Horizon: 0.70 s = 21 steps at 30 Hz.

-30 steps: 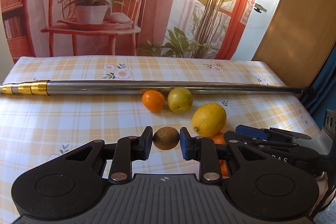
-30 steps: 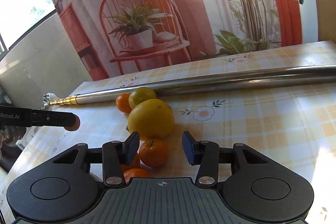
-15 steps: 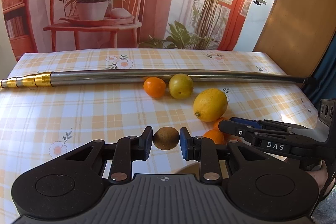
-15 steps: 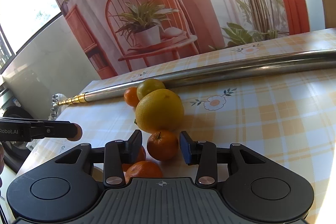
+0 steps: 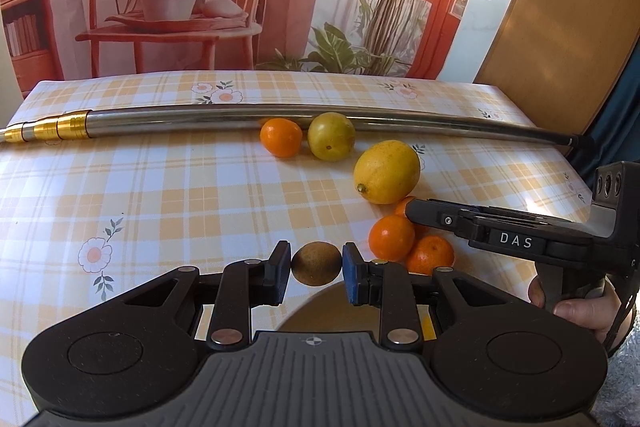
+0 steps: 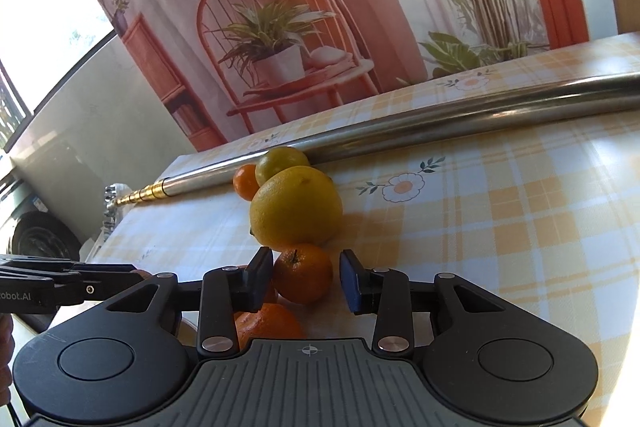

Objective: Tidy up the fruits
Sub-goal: 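Close the right tool on the tangerine while the left tool holds the kiwi, then carry the kiwi and tangerine onto the white plate and open both tools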

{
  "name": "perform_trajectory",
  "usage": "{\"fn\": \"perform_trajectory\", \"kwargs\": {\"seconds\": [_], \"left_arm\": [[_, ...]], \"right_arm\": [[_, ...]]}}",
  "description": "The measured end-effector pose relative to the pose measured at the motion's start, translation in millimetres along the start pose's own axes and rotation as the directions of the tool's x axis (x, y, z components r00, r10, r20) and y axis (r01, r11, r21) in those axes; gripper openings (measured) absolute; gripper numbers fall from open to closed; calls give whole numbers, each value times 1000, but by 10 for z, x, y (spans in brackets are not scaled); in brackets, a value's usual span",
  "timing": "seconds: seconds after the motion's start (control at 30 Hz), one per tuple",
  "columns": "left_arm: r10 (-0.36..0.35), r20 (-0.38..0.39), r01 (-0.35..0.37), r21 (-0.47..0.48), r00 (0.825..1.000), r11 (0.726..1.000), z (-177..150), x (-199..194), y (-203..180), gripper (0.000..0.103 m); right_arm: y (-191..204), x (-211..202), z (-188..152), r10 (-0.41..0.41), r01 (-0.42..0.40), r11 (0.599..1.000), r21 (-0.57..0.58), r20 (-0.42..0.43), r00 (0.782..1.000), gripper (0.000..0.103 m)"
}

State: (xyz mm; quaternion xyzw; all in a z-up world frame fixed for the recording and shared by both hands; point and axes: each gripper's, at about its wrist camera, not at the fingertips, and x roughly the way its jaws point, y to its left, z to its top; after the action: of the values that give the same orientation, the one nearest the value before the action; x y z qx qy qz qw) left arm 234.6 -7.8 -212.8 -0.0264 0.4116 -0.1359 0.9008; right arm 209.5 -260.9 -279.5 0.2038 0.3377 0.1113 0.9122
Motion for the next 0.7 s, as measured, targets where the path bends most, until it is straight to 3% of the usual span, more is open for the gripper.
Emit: {"fn": "perform_trajectory", "kwargs": {"seconds": [0.33,0.57,0.7], "left_arm": [[-1,-3,1,8,1000,1000,-6,-1,-32,29],[2,-9,-2,4,1000,1000,-29,-6,-19,29],[4,-8,-4,3,1000,1000,-45,-17,-19,29]], "right_arm": [[-15,-41,-2,30,-30,1000,2,2,1000,28],[-21,-117,-17,-64,63,998,18,72,995,28],[-8,-84,-12,-88,88,996,7,66,994,29]]}}
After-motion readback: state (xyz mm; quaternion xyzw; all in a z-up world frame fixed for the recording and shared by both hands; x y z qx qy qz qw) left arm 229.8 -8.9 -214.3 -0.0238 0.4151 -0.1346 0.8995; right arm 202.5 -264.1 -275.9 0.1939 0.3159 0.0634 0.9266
